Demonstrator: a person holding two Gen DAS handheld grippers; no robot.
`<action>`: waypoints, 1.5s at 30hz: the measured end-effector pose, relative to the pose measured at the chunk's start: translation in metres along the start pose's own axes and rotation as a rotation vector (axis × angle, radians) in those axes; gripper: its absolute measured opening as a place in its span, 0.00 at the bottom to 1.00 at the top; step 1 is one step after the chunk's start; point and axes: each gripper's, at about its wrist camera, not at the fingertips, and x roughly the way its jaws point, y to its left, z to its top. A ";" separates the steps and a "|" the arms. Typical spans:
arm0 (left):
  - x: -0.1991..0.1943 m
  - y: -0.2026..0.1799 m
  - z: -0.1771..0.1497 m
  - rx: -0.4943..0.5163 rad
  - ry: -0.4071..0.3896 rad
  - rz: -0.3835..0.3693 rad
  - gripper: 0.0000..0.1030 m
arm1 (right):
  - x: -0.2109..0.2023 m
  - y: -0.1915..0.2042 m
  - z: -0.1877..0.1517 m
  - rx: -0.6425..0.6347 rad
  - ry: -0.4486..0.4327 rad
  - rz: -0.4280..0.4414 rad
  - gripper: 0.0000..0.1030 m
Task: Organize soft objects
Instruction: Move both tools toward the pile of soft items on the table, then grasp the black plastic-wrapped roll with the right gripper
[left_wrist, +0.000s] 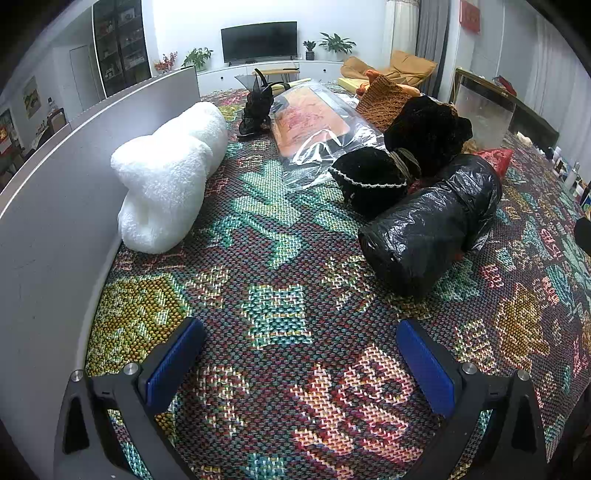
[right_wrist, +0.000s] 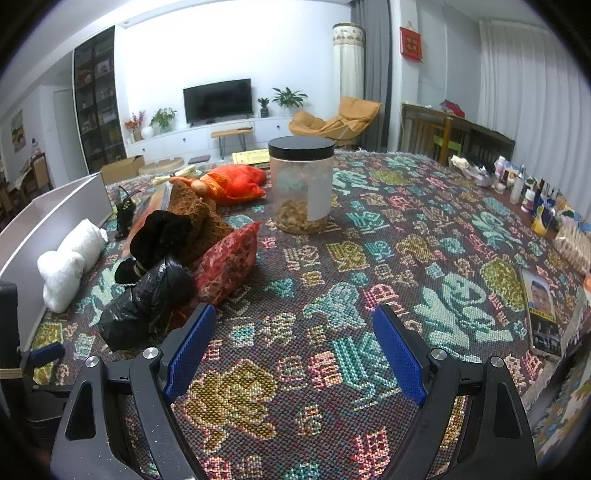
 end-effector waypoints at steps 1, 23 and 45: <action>-0.001 0.000 -0.001 0.001 0.002 0.000 1.00 | 0.000 0.000 0.000 0.001 0.001 0.000 0.86; -0.028 0.016 -0.030 0.093 -0.025 -0.076 1.00 | 0.100 0.072 0.023 0.176 0.417 0.482 0.76; -0.027 0.016 -0.030 0.109 -0.029 -0.087 1.00 | 0.114 -0.127 0.067 0.160 0.305 0.173 0.68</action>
